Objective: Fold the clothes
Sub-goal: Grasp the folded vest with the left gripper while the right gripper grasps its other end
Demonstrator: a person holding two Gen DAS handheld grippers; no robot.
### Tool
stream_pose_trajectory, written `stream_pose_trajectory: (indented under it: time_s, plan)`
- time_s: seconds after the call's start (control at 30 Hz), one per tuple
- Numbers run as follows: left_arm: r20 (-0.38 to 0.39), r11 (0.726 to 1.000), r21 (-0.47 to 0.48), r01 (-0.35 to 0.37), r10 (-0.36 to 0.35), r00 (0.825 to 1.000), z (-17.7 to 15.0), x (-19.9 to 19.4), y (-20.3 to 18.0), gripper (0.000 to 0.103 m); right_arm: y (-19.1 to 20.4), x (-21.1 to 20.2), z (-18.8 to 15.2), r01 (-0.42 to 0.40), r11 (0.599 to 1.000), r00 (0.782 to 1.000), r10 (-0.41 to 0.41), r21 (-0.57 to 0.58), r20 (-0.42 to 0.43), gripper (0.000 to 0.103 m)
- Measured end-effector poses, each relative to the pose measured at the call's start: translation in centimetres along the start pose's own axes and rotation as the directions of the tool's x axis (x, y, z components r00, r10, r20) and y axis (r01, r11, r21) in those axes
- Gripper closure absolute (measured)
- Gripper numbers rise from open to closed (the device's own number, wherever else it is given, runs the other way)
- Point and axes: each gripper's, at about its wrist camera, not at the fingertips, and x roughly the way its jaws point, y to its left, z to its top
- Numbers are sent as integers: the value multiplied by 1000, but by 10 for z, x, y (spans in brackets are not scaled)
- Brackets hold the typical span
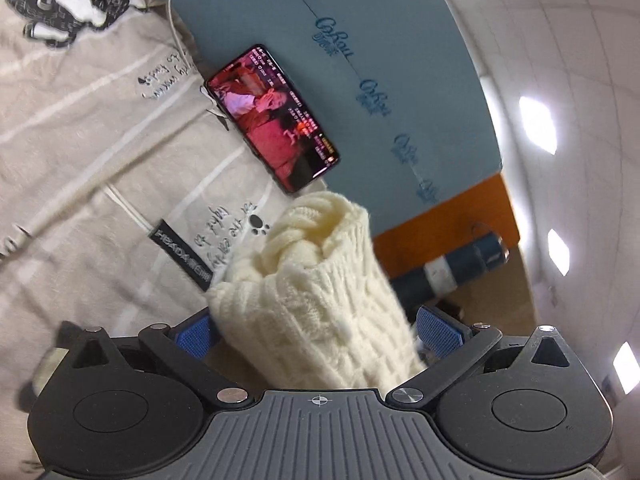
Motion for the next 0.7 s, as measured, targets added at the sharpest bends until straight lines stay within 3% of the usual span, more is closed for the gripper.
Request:
stream_pose_trajectory:
  time_s: [0.2, 0.33, 0.47, 0.53, 0.7]
  plan:
    - [24, 989, -147, 10, -7, 1000, -9, 9, -3, 0, 6, 8, 1, 86, 993, 984, -98, 83, 148, 2]
    - [72, 989, -147, -10, 21, 997, -17, 13, -9, 0, 8, 11, -3, 132, 986, 963, -153, 104, 223, 5]
    - [63, 999, -18, -29, 30, 998, -19, 17, -16, 4, 5, 15, -6, 158, 980, 944, -186, 119, 272, 34]
    - [55, 998, 43, -53, 50, 997, -21, 20, -18, 21, 3, 18, -6, 154, 981, 939, -182, 116, 292, 44]
    - [53, 997, 61, -36, 33, 998, -19, 19, -13, 43, 2, 20, -10, 136, 989, 933, -149, 64, 327, 56]
